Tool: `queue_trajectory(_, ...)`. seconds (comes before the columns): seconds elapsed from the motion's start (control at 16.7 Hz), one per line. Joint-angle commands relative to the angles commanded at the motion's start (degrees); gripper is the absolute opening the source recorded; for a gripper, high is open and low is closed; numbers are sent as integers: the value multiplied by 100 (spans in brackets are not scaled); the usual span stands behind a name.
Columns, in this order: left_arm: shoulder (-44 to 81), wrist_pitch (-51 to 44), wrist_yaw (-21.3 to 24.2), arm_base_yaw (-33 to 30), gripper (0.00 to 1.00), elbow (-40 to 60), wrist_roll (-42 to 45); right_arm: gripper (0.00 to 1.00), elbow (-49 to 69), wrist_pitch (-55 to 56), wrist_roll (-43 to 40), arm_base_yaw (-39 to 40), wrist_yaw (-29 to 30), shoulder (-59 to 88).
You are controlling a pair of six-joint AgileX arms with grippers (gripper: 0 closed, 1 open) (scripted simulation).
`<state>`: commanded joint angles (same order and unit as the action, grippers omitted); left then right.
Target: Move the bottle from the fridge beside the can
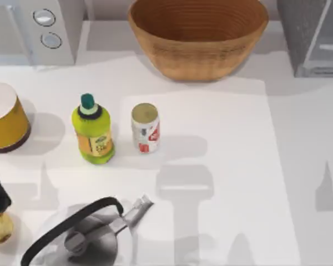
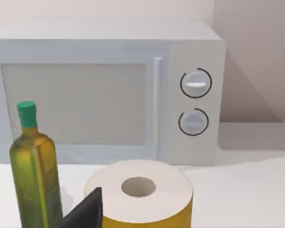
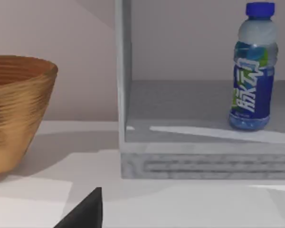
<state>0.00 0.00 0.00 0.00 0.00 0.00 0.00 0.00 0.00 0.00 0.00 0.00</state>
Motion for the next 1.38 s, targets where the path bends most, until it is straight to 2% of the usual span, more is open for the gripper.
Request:
queue_trajectory(0.3,0,0,0,0,100,0,0,100,238,265,-3,-66,-58,355)
queue_trajectory(0.54,0,0,0,0,100,0,0,100,1020,1133,-13,-284,-249,1678)
queue_trajectory(1.38,0,0,0,0,100,0,0,100,4948,5500,-64,-1380,-1209,10559)
